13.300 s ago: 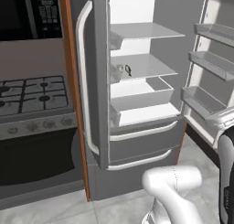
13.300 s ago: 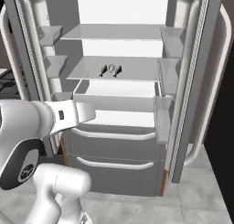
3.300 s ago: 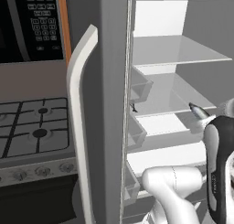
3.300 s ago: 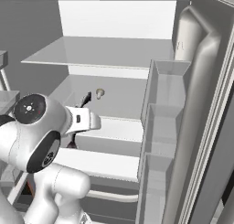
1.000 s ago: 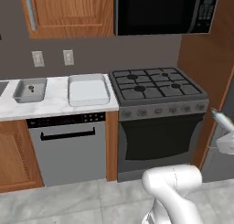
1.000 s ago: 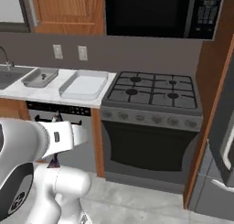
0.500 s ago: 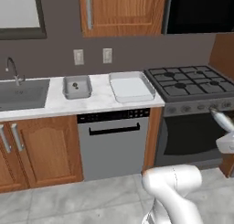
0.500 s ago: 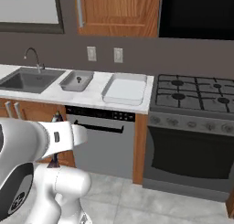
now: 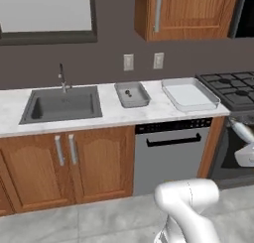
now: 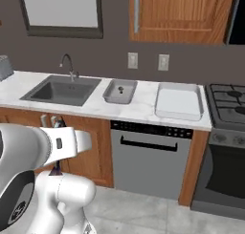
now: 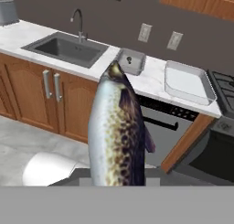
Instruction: Place one mushroom and one fish in each tupperware on the nearby counter, to pack two identical lunches.
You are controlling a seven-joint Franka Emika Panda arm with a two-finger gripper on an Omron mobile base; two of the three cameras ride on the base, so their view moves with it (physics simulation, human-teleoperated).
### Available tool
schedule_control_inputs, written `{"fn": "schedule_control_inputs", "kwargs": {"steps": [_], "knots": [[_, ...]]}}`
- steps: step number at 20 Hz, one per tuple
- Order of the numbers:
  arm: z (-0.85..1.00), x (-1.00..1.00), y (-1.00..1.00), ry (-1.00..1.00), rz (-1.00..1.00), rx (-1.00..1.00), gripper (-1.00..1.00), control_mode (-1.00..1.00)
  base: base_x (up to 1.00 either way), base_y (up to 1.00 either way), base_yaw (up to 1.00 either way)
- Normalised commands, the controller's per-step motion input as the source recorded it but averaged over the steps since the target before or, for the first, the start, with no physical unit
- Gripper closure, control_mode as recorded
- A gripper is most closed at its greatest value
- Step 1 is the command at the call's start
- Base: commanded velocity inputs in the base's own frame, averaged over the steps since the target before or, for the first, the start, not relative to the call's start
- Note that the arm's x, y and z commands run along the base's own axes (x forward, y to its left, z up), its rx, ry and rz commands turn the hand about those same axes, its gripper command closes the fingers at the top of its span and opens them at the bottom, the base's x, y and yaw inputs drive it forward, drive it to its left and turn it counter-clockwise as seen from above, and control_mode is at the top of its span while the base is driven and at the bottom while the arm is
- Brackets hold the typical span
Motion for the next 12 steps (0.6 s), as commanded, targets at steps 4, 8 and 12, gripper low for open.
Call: {"fn": "schedule_control_inputs", "kwargs": {"steps": [4, 8, 12], "knots": [[0.00, 0.00, 0.00, 0.00, 0.00, 0.00, 1.00, 1.00, 0.80, 1.00, -0.05], [0.00, 0.00, 0.00, 0.00, 0.00, 0.00, 1.00, 1.00, 0.96, 0.93, -0.18], [0.00, 0.00, 0.00, 0.00, 0.00, 0.00, 1.00, 1.00, 1.00, 0.37, -0.20]]}}
